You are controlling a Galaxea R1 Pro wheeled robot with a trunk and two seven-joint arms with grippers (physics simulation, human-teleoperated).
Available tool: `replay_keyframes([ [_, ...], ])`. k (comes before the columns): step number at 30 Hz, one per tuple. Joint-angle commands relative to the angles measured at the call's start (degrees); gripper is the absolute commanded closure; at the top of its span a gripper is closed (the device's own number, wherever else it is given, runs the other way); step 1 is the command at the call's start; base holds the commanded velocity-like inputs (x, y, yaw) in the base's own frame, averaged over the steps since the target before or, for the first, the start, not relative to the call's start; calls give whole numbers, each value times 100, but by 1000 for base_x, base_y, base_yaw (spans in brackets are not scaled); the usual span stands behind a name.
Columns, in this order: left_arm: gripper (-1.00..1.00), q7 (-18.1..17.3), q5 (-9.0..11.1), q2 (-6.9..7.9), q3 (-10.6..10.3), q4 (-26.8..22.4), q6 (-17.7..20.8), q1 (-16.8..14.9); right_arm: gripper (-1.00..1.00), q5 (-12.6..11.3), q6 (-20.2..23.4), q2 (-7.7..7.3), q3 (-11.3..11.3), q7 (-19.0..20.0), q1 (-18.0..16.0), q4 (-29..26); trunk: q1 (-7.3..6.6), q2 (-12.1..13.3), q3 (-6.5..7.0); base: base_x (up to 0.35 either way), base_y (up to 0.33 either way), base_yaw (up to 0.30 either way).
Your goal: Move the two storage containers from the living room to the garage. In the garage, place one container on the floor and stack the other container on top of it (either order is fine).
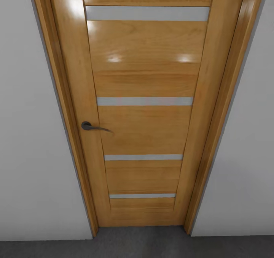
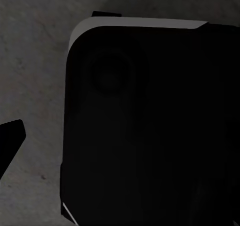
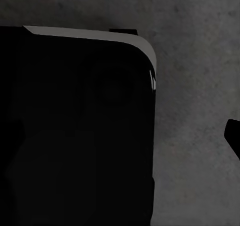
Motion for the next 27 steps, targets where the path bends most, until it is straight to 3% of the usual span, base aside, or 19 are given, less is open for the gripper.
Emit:
replay_keyframes([
  [1,-100,-1,31,0,25,-1,-12,0,-100,5,-22,-2,5,-2,-1,4,0,-2,-4,0,0,-2],
  [7,-100,-1,52,-6,25,-1,-12,0,-100,16,-22,-15,24,4,-1,4,0,-2,-4,0,-120,-1],
  [18,-100,-1,419,2,15,-1,-12,0,-100,42,-12,-37,65,6,-1,4,0,-2,-4,0,-62,0],
  [27,-100,-1,428,2,11,-1,-12,0,-100,34,-22,-9,59,-2,-1,4,0,-2,-4,0,0,17],
])
